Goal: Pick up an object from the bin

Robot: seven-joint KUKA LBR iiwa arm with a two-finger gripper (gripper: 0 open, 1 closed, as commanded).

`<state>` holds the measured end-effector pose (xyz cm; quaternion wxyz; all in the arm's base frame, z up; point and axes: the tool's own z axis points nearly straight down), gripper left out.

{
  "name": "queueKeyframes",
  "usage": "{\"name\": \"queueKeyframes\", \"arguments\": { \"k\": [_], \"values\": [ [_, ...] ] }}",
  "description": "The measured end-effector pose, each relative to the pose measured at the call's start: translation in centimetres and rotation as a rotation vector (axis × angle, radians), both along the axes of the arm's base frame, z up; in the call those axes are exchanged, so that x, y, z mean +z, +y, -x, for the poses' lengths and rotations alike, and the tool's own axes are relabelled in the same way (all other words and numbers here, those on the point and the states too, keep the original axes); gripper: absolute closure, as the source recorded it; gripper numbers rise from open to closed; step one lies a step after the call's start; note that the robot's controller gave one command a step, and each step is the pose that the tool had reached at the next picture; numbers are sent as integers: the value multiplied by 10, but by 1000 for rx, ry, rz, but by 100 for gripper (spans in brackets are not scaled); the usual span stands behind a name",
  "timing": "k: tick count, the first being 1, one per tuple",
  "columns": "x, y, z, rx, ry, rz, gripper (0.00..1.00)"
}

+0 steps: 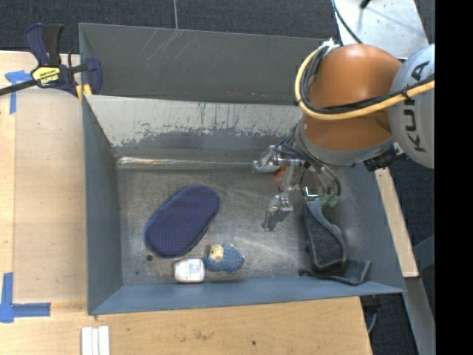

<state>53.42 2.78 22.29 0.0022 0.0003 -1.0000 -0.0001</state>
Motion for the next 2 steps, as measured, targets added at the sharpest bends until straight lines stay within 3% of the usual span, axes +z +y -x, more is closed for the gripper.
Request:
{"name": "queueKeyframes", "arguments": {
  "k": [1, 2],
  "values": [
    [-30, 81, -27, 84, -8, -4, 0],
    [130, 49, 5, 214, -18, 0, 0]
  ]
}}
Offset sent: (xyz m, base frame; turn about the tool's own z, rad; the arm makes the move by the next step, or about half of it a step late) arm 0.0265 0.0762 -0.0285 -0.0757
